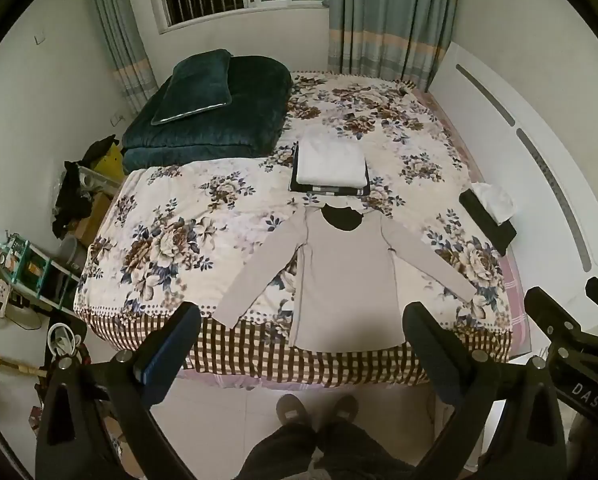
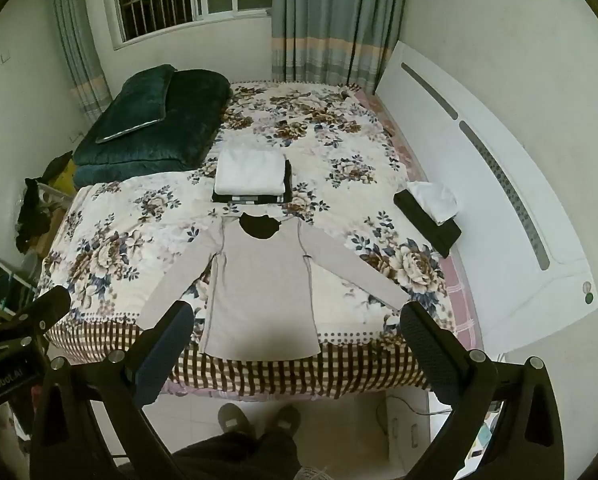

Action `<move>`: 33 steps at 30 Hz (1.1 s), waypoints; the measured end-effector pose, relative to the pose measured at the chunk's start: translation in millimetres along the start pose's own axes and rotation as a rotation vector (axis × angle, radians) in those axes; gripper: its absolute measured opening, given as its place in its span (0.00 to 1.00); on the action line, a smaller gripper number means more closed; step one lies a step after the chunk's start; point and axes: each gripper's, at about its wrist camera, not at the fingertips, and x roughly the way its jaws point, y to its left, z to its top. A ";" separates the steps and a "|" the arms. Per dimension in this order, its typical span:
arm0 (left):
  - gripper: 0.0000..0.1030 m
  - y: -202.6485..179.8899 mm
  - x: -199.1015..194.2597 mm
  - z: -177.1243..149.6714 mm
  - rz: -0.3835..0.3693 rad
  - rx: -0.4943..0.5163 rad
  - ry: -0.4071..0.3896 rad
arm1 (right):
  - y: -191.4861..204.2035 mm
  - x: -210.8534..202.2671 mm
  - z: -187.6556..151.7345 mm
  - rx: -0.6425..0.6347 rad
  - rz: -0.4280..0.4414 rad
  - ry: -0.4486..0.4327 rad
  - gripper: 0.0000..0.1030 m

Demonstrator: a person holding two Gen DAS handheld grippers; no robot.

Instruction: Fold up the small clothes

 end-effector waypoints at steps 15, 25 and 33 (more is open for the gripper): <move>1.00 0.0 0.7 0.3 -0.011 -0.004 -0.001 | 0.3 0.1 0.0 -0.006 -0.008 0.000 1.00; 1.00 -5.2 1.8 -0.5 -0.010 -0.005 -0.007 | 0.3 0.1 0.0 -0.007 -0.011 -0.003 1.00; 1.00 -6.7 -3.4 4.5 -0.014 -0.006 -0.010 | 0.0 -1.3 -0.3 -0.009 -0.013 -0.004 1.00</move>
